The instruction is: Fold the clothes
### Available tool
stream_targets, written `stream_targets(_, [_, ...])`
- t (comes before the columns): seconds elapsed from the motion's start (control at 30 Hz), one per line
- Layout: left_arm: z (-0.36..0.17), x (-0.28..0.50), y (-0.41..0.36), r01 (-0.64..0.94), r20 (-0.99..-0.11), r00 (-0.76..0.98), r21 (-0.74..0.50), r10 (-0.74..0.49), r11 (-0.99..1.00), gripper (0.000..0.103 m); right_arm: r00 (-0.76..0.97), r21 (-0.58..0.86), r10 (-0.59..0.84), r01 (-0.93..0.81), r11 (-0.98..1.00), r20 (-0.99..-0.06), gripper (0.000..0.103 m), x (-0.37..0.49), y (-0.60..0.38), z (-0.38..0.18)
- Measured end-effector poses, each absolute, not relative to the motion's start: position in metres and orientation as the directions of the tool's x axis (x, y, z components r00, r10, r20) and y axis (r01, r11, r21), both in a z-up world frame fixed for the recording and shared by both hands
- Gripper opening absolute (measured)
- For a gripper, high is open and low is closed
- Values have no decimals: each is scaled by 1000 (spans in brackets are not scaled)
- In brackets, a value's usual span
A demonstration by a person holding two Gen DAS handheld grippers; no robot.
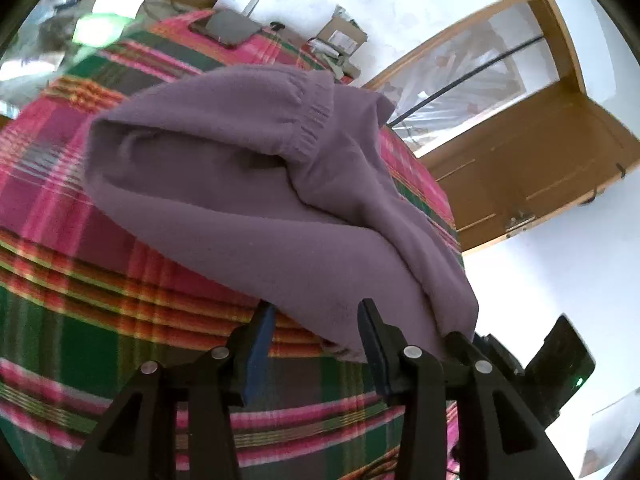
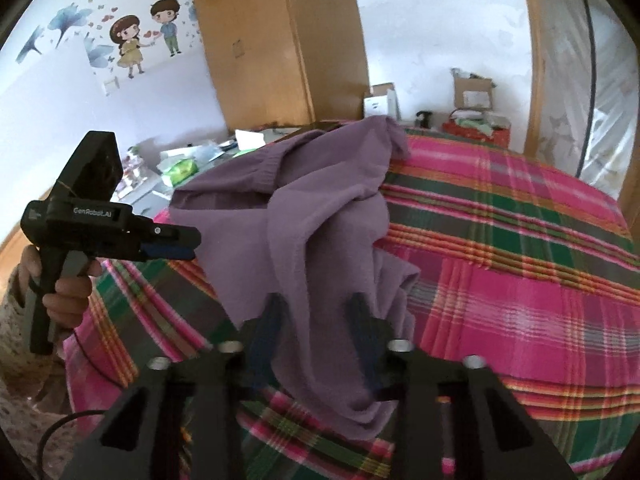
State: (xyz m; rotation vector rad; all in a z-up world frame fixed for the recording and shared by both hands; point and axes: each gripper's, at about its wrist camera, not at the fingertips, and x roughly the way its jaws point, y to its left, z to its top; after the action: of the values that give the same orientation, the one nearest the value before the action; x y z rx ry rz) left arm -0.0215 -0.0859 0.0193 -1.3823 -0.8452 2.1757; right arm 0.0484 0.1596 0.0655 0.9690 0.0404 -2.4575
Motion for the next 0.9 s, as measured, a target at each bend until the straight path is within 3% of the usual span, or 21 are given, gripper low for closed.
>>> stream_targets(0.07, [15, -26, -83, -17, -652, -398, -698, 645, -716, 37, -634, 136, -427, 454, -880, -644, 7, 49, 159, 67])
stream_targets(0.27, [17, -30, -79, -10, -654, -418, -690, 630, -724, 7, -669, 111, -405, 437, -892, -623, 3, 46, 162, 74])
stream_targets(0.9, [56, -28, -111, -16, -541, -635, -705, 552, -709, 4, -811, 108, -287, 270, -957, -511, 3, -18, 201, 117])
